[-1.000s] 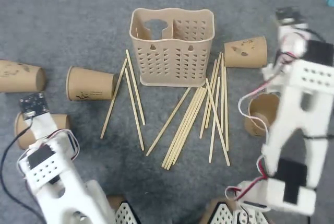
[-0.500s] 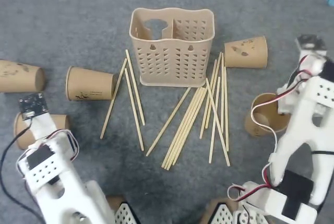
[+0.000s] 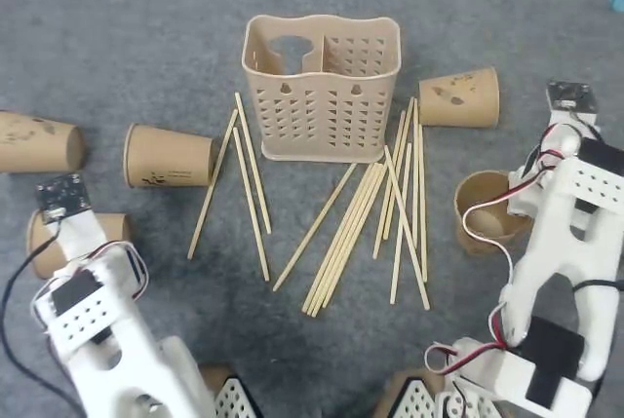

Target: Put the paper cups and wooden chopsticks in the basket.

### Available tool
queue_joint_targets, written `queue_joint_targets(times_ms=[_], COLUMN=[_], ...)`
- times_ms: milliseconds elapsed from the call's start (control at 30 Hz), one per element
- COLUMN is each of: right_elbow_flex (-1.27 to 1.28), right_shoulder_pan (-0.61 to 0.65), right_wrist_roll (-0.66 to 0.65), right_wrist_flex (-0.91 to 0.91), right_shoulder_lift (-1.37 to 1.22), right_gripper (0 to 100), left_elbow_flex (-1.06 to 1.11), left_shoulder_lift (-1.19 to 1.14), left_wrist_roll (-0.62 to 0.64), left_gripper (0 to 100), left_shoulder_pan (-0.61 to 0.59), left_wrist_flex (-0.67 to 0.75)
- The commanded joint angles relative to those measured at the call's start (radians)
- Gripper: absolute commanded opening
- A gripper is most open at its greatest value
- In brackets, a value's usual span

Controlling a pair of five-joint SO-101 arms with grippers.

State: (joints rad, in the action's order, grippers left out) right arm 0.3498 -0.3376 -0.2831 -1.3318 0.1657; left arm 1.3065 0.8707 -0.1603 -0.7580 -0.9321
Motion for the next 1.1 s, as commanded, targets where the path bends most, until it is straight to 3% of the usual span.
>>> queue_joint_targets(times_ms=[0,267,433,767,1067], right_elbow_flex=[-0.123,-0.577,-0.85,-1.069,-1.068], right_shoulder_pan=[-0.002,0.033,0.186,0.489,0.568], right_wrist_roll=[0.015,0.072,0.189,0.322,0.333], right_wrist_flex=[-0.071,-0.369,-0.452,-0.308,-0.079], right_shoulder_lift=[0.058,0.053,0.051,0.051,-0.054], right_gripper=[0.7,0.8,0.8,0.8,0.8], left_elbow_flex=[-0.01,-0.01,-0.01,-0.01,-0.01], left_shoulder_lift=[0.011,0.011,0.011,0.011,0.011], left_wrist_roll=[0.011,0.011,0.011,0.011,0.011], left_gripper=[18,18,18,18,18], left_shoulder_pan=[-0.011,-0.009,-0.009,-0.009,-0.009], left_wrist_flex=[0.021,0.023,0.023,0.023,0.023])
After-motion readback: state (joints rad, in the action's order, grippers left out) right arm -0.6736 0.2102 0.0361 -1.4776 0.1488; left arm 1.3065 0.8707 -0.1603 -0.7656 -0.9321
